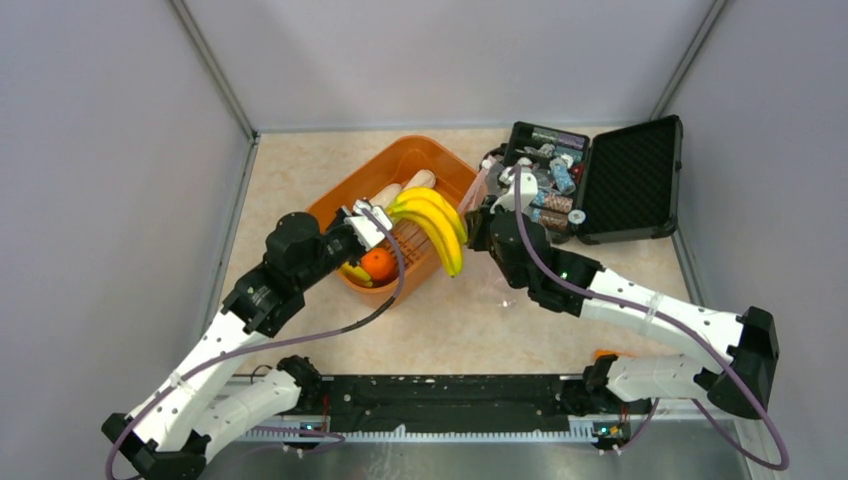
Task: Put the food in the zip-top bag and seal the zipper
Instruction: Place the fake fruit in the zipper food storage bag.
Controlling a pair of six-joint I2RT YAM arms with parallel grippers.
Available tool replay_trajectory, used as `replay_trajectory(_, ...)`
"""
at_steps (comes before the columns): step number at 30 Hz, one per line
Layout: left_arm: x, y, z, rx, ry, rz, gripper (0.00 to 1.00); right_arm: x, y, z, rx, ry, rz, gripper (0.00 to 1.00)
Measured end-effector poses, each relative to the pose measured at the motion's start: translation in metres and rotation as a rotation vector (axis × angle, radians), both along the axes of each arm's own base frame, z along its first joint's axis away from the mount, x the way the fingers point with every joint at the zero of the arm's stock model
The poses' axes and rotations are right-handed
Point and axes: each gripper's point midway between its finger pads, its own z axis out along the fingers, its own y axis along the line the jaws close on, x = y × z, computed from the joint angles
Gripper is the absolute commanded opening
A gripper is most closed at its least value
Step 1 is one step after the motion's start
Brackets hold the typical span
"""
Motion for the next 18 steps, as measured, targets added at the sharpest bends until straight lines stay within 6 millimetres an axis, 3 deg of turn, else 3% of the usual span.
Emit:
replay_trajectory(8, 0.004, -0.004, -0.007, 0.029, 0.008, -0.011, 0.00, -0.006, 0.014, 0.010, 0.061, -0.004, 0.070, 0.00)
replay_trajectory(18, 0.009, -0.015, 0.004, 0.033, -0.058, 0.032, 0.00, -0.012, 0.020, 0.004, 0.058, 0.030, 0.118, 0.00)
